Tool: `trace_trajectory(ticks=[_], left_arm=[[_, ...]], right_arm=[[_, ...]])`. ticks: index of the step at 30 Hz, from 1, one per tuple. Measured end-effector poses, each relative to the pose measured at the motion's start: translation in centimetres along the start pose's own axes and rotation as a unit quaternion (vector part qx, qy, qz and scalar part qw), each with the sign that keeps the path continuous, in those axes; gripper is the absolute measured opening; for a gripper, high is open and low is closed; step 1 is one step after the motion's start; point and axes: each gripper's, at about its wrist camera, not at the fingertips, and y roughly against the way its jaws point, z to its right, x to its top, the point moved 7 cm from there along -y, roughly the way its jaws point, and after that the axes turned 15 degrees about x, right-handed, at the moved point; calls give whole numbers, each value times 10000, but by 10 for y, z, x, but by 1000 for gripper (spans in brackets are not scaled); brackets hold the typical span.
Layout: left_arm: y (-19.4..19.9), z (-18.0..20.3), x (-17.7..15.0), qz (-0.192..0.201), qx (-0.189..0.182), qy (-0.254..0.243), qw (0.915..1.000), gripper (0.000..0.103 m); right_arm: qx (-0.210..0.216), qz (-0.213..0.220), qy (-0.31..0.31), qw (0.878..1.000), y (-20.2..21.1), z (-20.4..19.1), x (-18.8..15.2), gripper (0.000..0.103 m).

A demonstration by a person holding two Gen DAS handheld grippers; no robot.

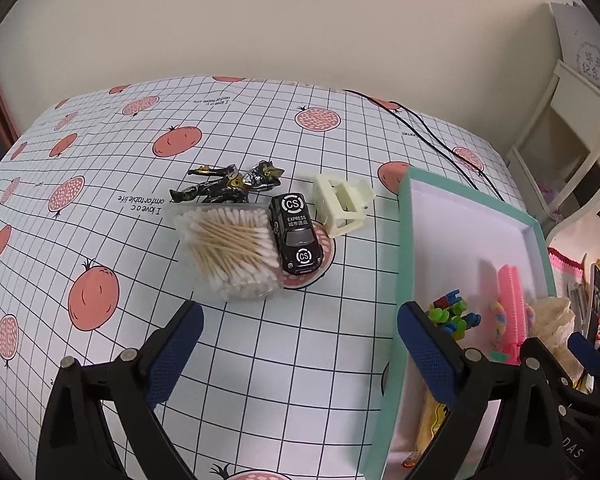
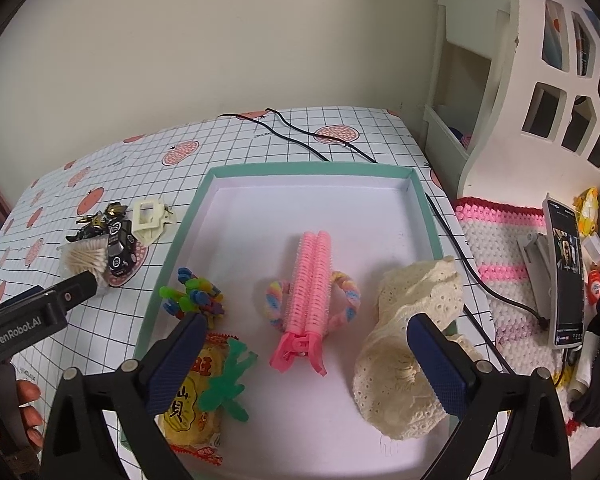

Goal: Organize objects
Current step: 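Move both grippers back toward the cotton swab box and black toy car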

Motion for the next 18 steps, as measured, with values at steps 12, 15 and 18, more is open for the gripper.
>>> trace_trajectory(ticks=[12,15,18], left_arm=[[2,-22,12,30,45,328,9994,98],[3,-30,18,55,63,357,9993,98],[3,-41,23,-65,-87,517,9986,98]], right_arm=[[57,289,190,9994,20,-23,21,102],[77,336,144,9993,26,-31,30,102],[212,426,31,9989,34,-37,43,102]])
